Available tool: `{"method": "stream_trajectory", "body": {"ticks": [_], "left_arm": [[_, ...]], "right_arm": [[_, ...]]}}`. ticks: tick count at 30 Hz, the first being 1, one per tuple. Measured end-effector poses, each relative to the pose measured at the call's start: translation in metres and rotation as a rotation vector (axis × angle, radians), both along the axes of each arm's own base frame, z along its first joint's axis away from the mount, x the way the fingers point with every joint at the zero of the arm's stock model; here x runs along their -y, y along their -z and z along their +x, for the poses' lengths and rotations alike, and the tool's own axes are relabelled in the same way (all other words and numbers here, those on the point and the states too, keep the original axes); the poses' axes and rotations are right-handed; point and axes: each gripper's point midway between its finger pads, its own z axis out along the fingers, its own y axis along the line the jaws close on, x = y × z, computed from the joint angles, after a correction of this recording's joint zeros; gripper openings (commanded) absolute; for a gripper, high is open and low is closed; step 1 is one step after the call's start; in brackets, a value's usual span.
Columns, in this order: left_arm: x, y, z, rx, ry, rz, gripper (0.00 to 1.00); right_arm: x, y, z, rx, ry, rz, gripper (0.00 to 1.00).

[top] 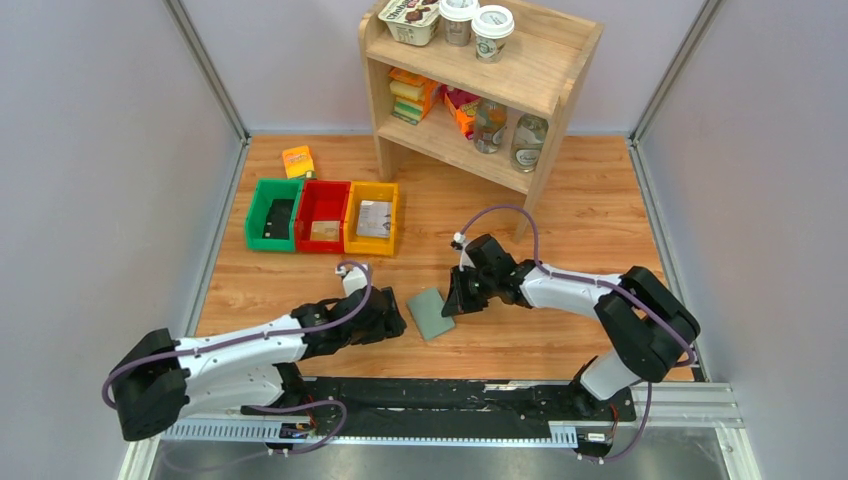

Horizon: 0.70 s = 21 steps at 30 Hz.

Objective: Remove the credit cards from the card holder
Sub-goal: Open the card holder at the center of the board.

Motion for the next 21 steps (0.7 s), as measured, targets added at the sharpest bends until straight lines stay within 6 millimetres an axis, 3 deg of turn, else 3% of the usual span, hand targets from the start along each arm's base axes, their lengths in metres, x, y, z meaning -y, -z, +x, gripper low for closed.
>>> {"method": "stream_trajectory", "body": {"ticks": [8, 10, 14, 17, 21], "left_arm": [[-0.042, 0.000, -0.011, 0.025, -0.027, 0.094, 0.82], [-0.051, -0.003, -0.009, 0.046, -0.023, 0.141, 0.82], [-0.066, -0.012, -0.002, 0.095, -0.015, 0.233, 0.82], [-0.076, -0.012, 0.001, 0.121, -0.013, 0.292, 0.81], [-0.083, -0.014, 0.003, 0.143, -0.004, 0.326, 0.81]], "right_arm": [[0.008, -0.010, 0.005, 0.022, 0.005, -0.062, 0.00], [0.015, -0.018, 0.010, 0.061, 0.016, -0.110, 0.00], [0.036, -0.066, 0.040, 0.275, 0.082, -0.281, 0.00], [0.049, -0.089, 0.052, 0.399, 0.117, -0.419, 0.00], [0.064, -0.089, 0.057, 0.496, 0.113, -0.649, 0.00]]}}
